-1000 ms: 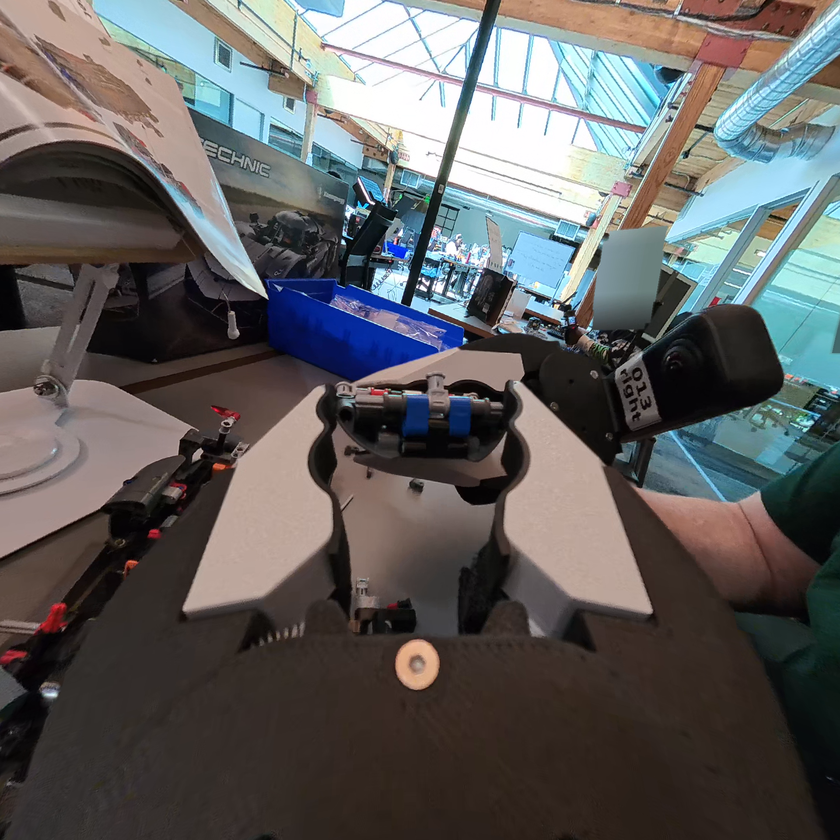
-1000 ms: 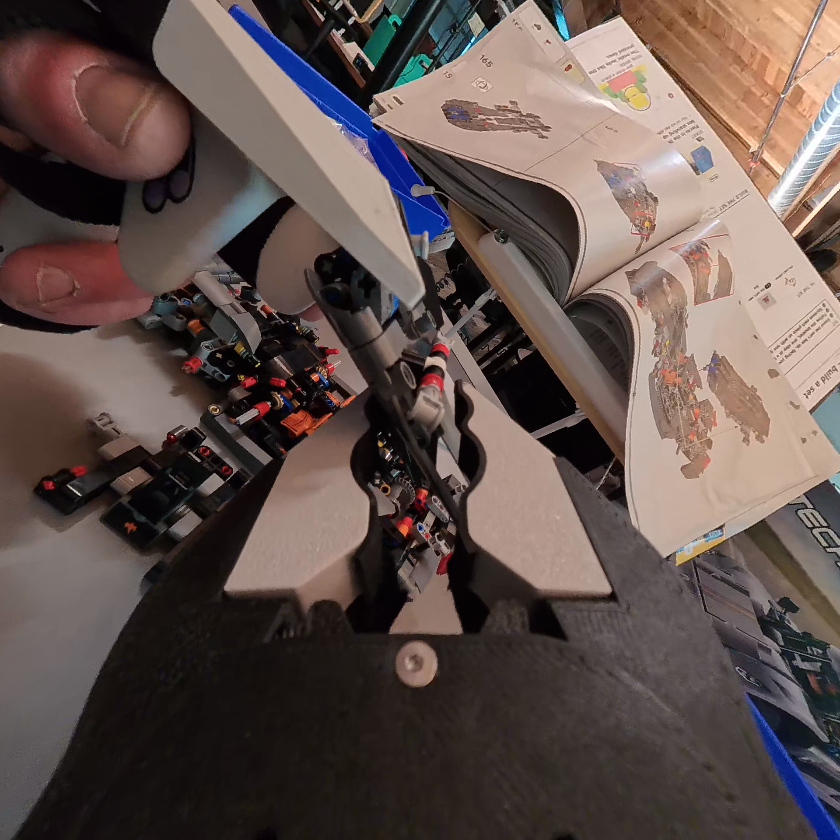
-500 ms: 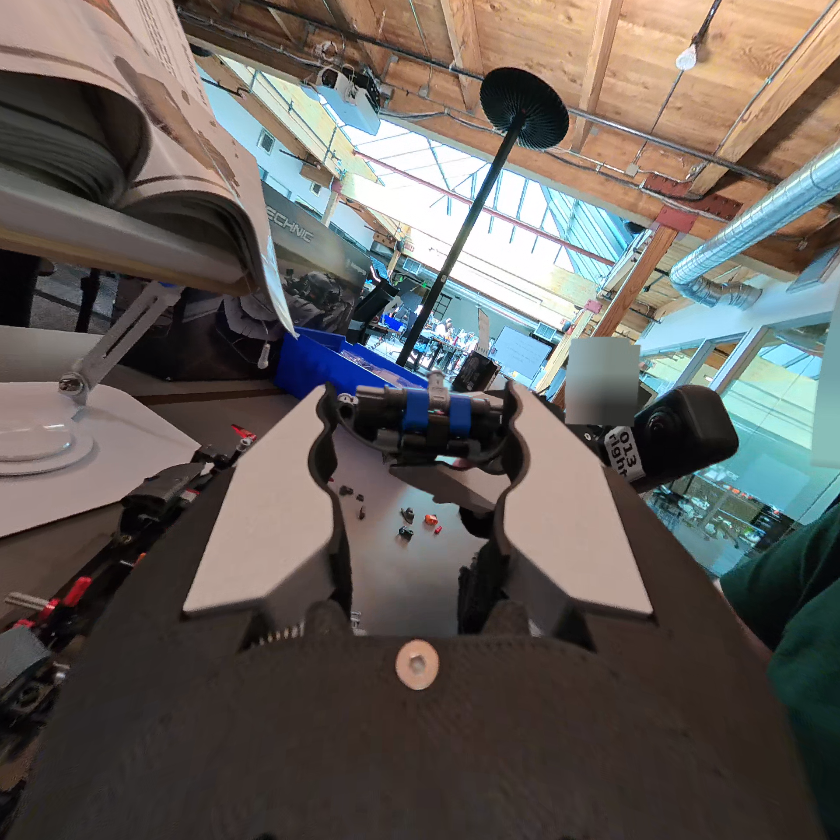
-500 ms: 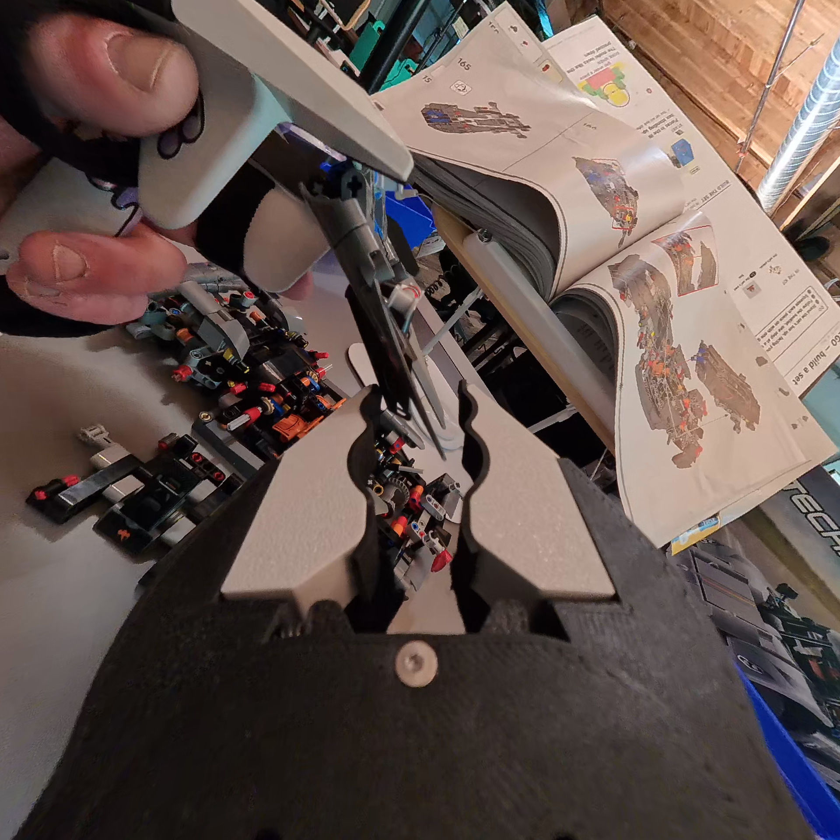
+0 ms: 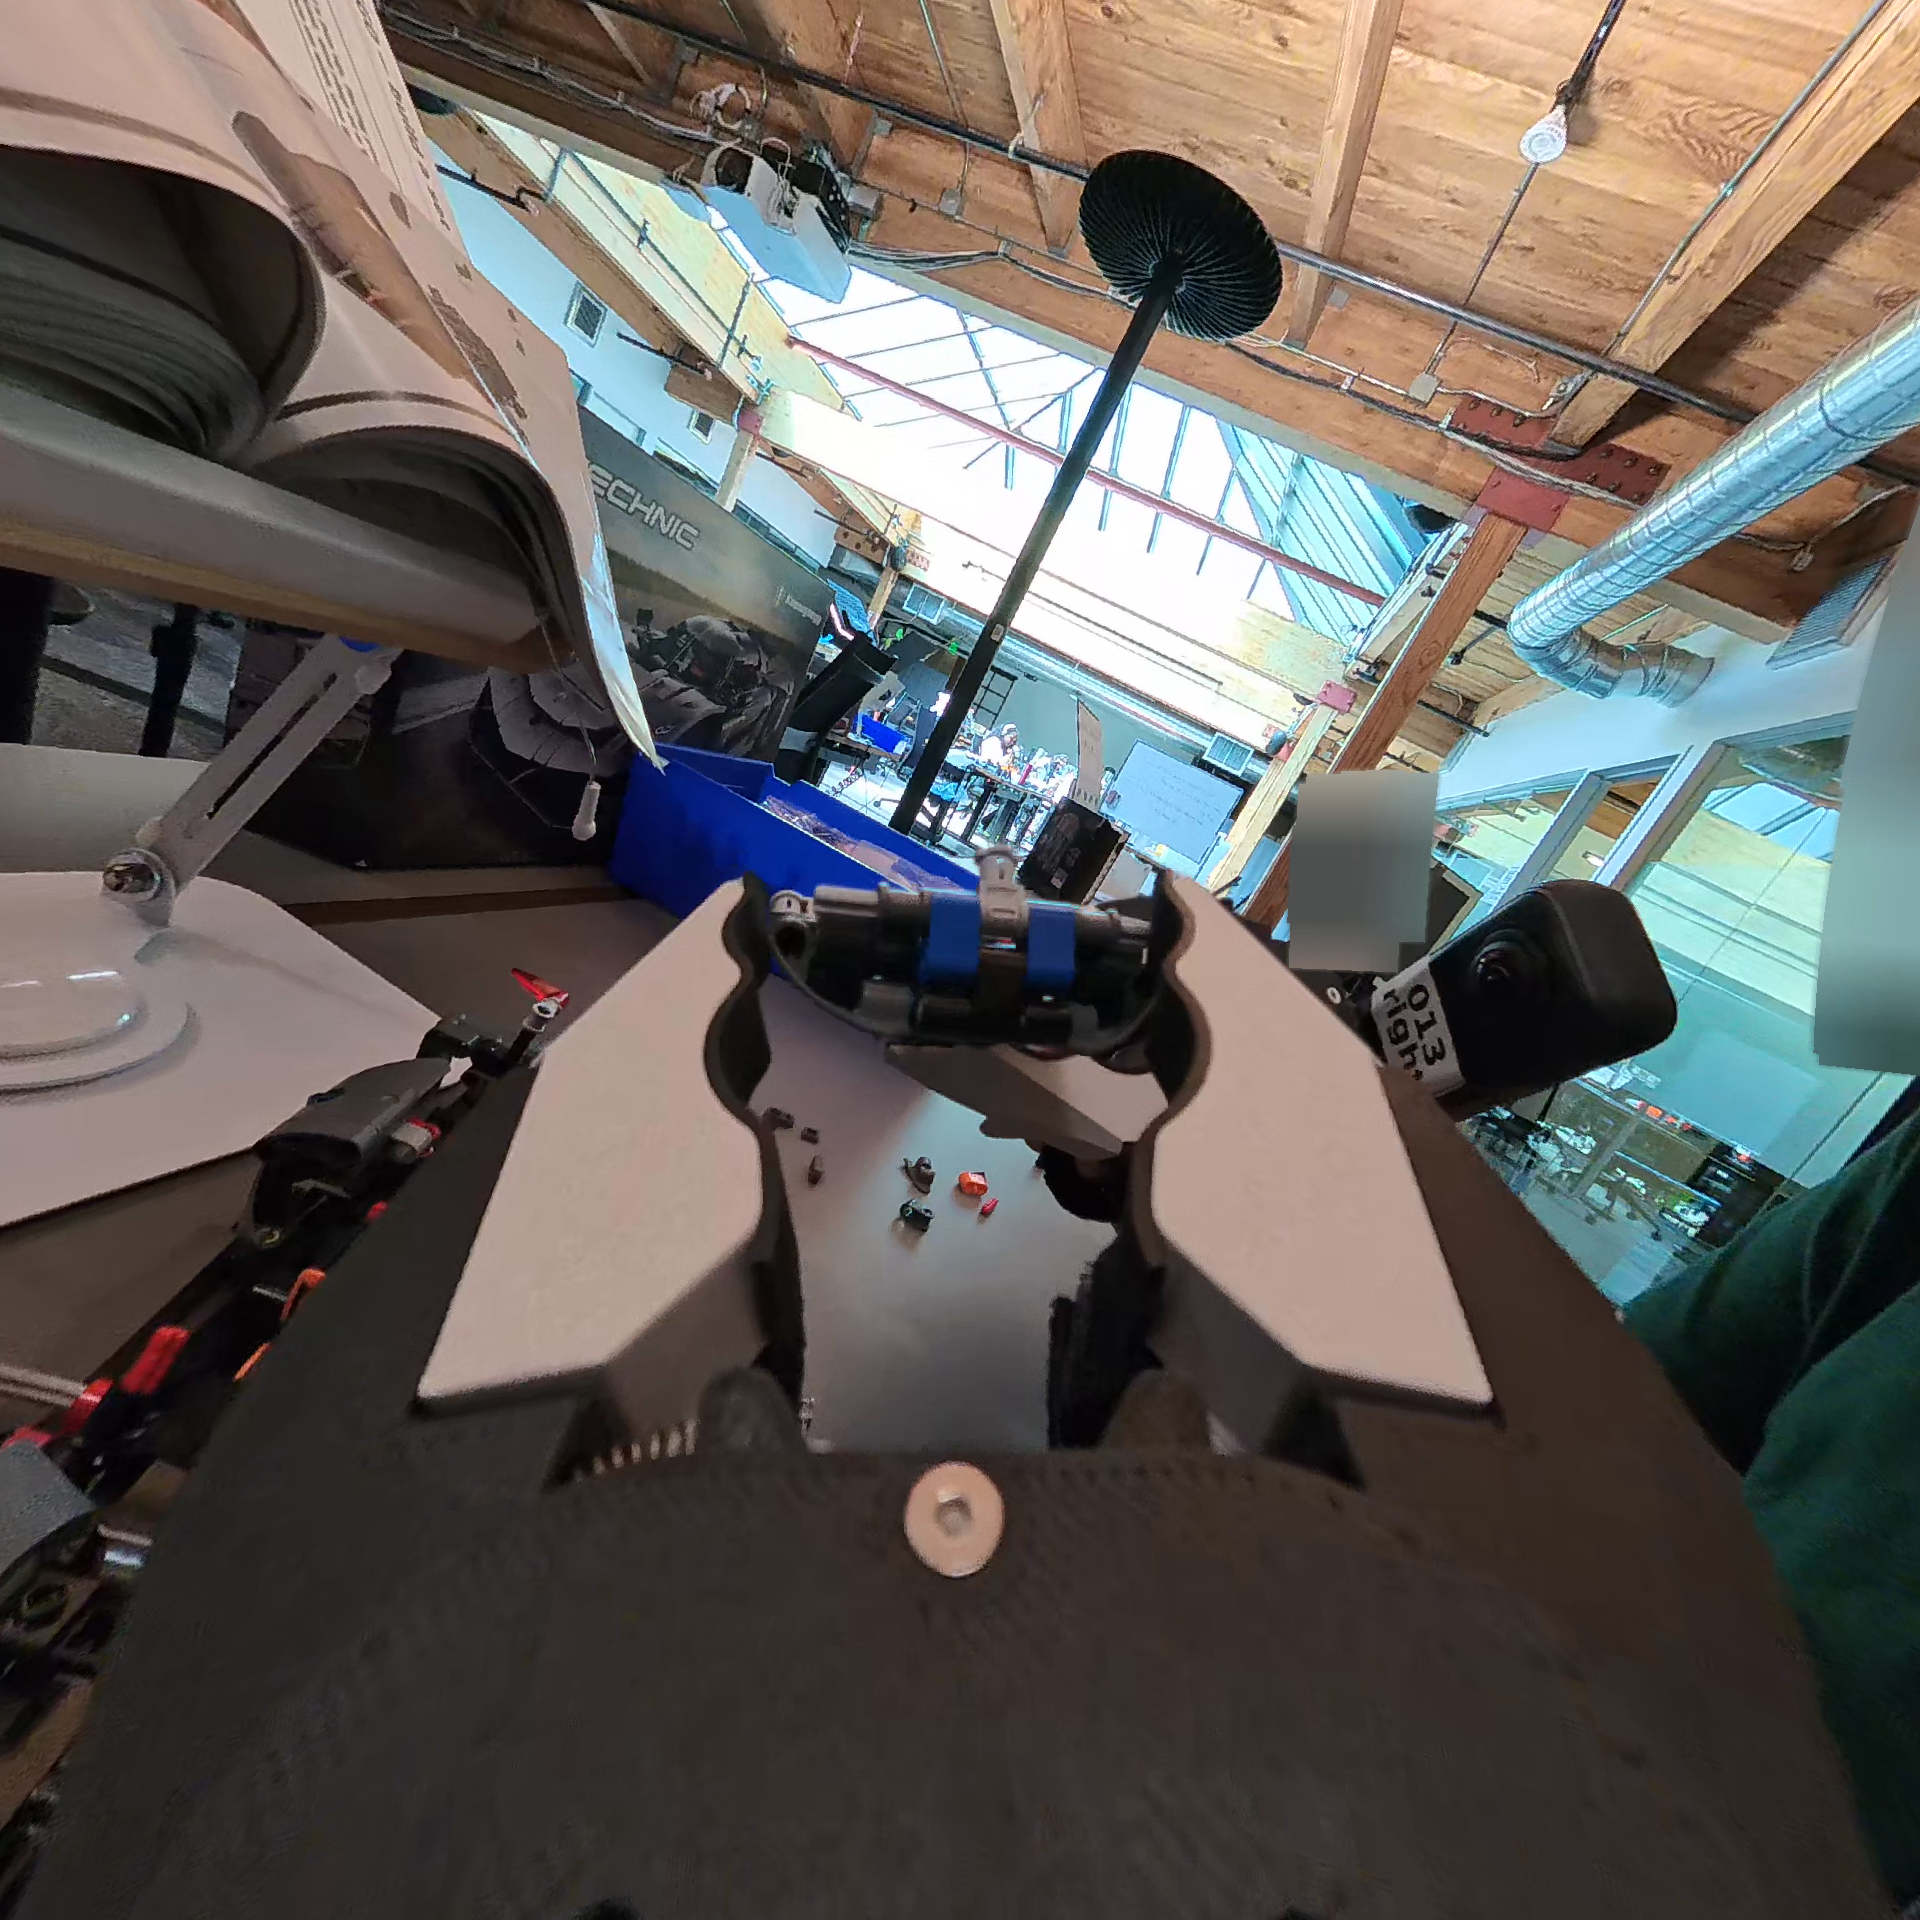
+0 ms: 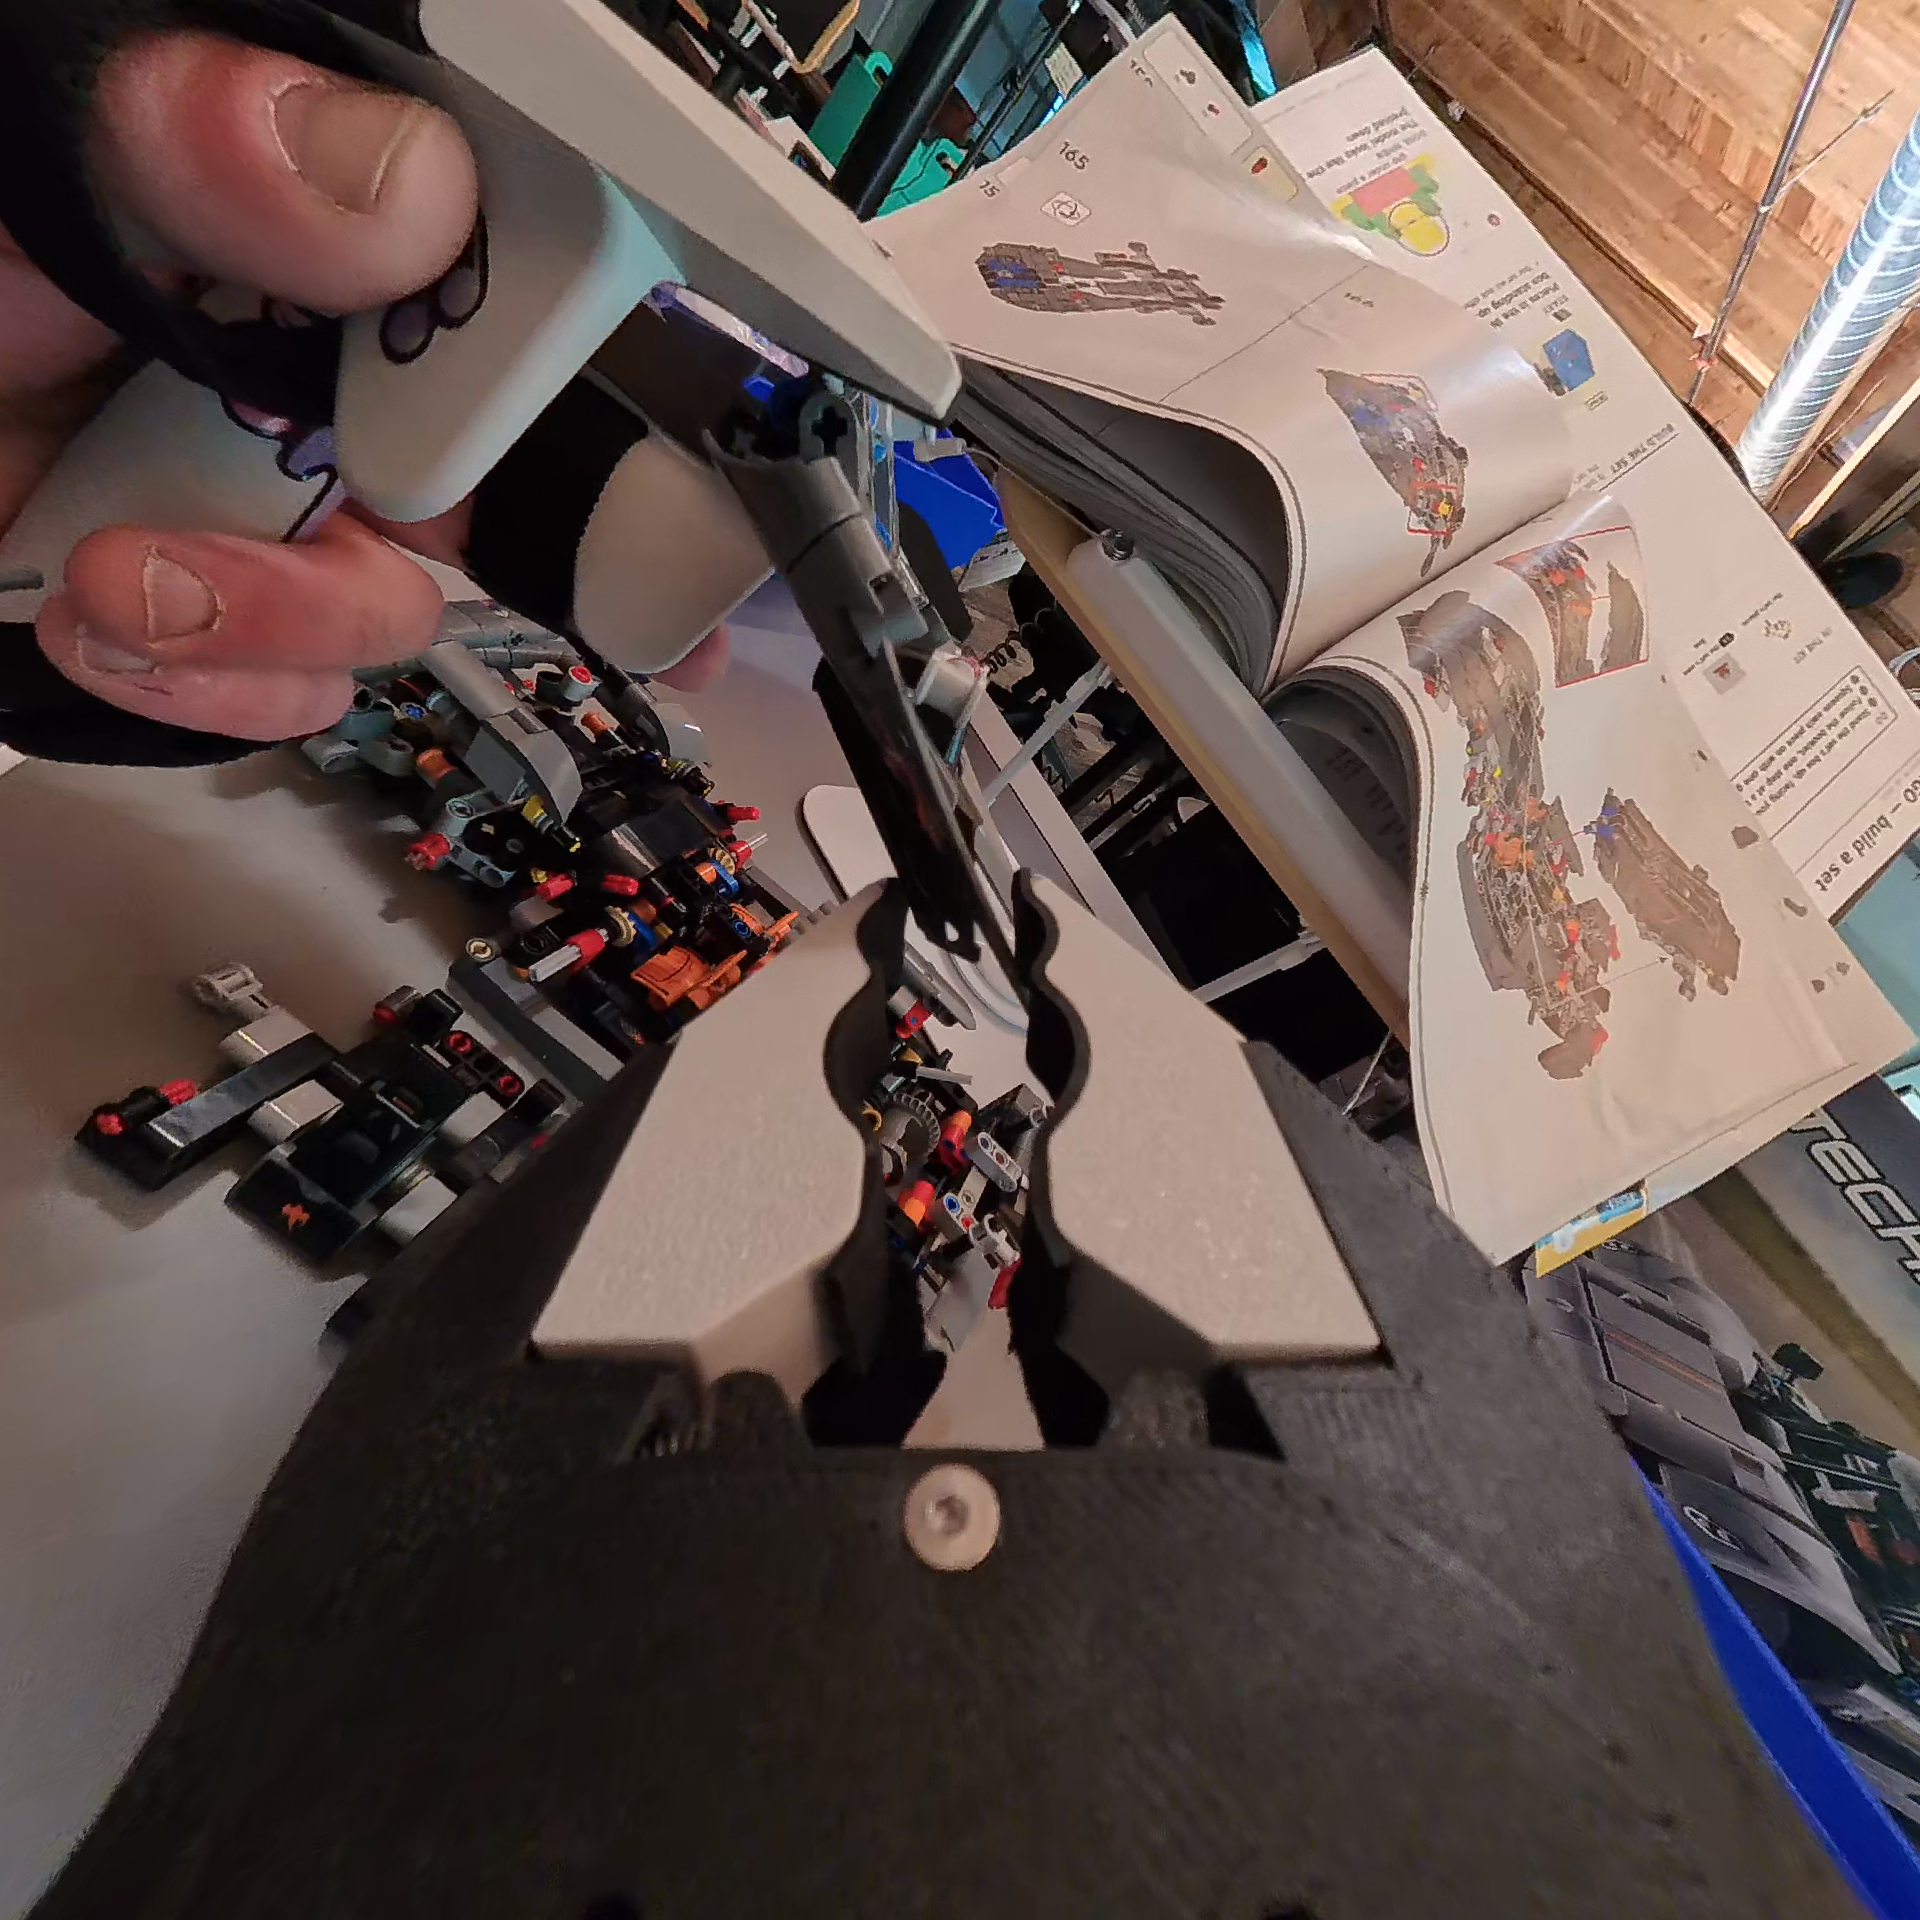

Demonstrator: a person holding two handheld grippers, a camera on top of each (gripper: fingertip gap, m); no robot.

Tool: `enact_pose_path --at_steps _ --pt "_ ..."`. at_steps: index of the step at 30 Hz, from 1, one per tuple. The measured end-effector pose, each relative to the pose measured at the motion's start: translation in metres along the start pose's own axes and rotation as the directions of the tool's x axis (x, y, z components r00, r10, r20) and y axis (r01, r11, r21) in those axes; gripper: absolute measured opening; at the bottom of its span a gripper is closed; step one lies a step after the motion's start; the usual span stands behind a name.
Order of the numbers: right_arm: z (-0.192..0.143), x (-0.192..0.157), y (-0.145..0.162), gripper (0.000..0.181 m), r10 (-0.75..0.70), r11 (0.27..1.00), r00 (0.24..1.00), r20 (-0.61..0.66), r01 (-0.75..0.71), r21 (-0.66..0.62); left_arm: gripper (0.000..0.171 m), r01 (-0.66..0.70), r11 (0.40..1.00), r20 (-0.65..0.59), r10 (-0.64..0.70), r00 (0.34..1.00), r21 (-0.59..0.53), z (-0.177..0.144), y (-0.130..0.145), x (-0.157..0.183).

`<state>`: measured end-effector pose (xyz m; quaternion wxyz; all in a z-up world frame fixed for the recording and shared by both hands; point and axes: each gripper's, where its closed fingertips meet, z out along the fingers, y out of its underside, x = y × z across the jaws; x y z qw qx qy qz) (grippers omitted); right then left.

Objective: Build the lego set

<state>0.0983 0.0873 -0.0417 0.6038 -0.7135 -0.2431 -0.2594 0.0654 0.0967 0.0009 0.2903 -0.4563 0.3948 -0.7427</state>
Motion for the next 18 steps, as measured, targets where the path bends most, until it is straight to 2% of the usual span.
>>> enact_pose_path --at_steps 18 --pt "-0.0024 0.0013 0.0018 0.011 -0.002 1.0 1.0 0.003 0.002 -0.005 0.068 -0.064 0.996 -0.014 0.063 0.998 -0.064 0.0036 0.0095 0.0034"
